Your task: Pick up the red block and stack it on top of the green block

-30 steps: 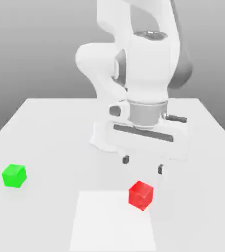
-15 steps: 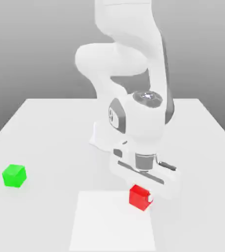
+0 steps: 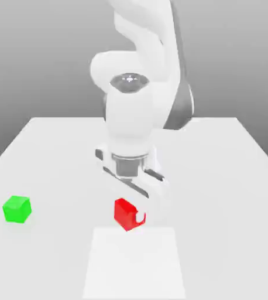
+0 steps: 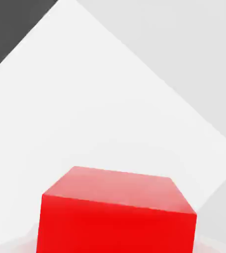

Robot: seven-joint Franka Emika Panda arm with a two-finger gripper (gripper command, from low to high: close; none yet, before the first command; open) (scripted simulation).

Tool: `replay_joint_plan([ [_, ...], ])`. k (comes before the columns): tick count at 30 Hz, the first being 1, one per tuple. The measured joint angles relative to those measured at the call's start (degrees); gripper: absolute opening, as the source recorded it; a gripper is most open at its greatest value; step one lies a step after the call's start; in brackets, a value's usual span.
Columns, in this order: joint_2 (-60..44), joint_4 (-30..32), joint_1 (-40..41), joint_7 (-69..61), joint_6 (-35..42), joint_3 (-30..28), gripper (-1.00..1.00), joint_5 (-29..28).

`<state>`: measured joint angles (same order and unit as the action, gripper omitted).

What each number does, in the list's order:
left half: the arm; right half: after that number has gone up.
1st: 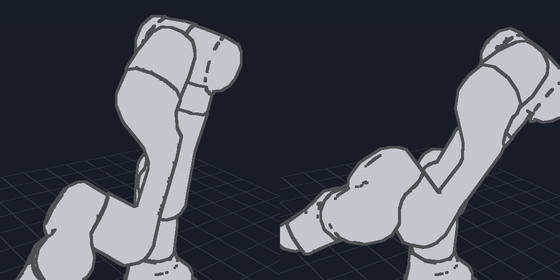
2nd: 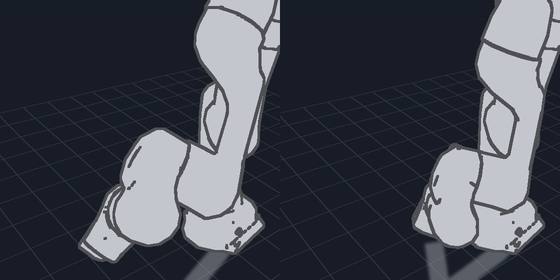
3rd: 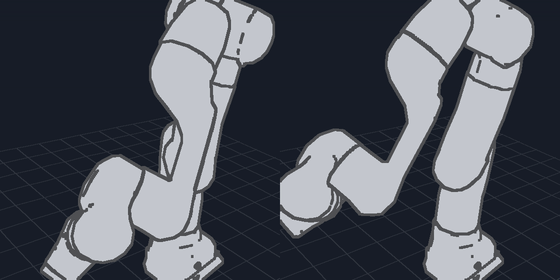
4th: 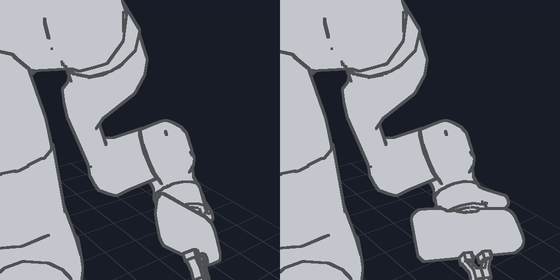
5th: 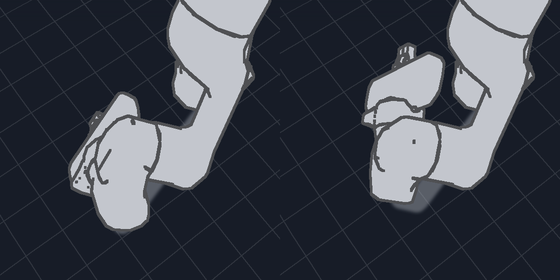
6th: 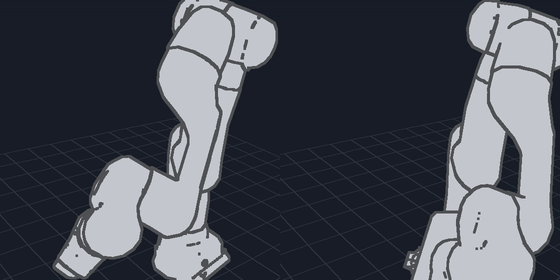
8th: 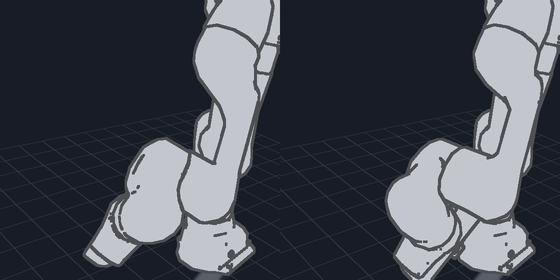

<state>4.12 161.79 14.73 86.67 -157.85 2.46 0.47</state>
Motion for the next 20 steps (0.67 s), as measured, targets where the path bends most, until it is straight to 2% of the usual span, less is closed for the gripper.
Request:
replay_joint_plan([
  [10,0.80,-4.20,20.98,-11.80,4.97,-16.87,-1.00,-3.08],
  [13,-3.84,-4.73,22.37,-14.81,1.02,-17.91,-1.00,-0.42],
  [16,-10.03,-5.06,22.88,-18.33,-4.62,-16.13,-1.00,4.33],
  [17,-11.38,-5.14,23.28,-19.16,-5.84,-15.48,1.00,5.44],
  [20,-11.38,-5.14,23.28,-19.15,-5.85,-15.48,1.00,5.44],
])
